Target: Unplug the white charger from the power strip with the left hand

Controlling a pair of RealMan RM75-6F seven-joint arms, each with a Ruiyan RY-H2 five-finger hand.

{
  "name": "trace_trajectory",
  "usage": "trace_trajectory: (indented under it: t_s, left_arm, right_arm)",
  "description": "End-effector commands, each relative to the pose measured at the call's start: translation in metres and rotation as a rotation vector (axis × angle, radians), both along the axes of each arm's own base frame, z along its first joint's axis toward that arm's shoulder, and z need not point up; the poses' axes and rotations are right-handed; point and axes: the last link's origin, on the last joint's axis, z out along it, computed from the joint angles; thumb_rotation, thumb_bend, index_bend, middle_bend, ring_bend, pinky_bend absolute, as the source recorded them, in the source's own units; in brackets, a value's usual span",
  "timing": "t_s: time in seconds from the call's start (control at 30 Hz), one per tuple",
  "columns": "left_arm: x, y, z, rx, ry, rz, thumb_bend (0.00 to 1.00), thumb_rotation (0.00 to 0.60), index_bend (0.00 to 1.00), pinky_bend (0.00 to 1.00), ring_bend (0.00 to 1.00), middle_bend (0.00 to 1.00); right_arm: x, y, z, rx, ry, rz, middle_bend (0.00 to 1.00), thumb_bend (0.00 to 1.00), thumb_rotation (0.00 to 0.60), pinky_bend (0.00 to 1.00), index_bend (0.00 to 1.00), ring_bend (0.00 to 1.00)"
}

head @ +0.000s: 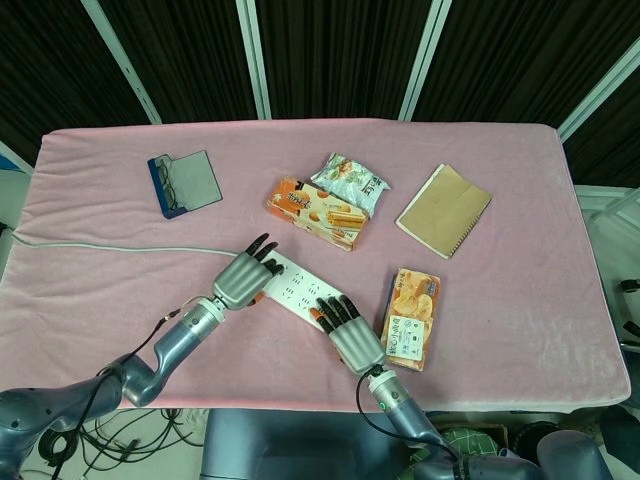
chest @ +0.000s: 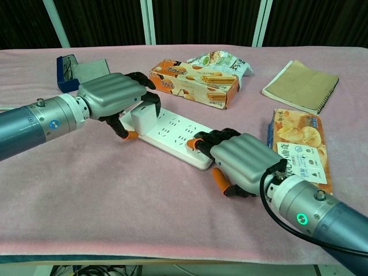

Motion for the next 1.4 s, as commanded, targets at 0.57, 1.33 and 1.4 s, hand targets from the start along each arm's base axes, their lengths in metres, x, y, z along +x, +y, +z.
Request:
trace_trajectory:
  t_s: [0.57,1.33,1.4]
  left_arm:
    - [0.007,0.0,-0.003,0.005,-0.008,-0.036,0.42,0.6,0.47,0.06,0.11,0.5]
    - [0.013,0.005,0.004,-0.065,0.023,0.04,0.63,0.6,0.59,0.06,0.15,0.58]
    - [0.014,0.006,0.006,-0.073,0.042,0.044,0.63,0.6,0.6,0.06,0.17,0.6]
  right_arm:
    - [0.0,0.0,0.001,-0.001,0.003,-0.002,0.14,0.71,0.6,0.11,0.15,0.12]
    - [0.0,0.001,0.002,0.006,0.022,0.009,0.14,0.71,0.6,0.11,0.15,0.12]
    - [0.0,0.001,0.002,0.006,0.024,0.009,0.14,0.71,0.6,0.11,0.15,0.12]
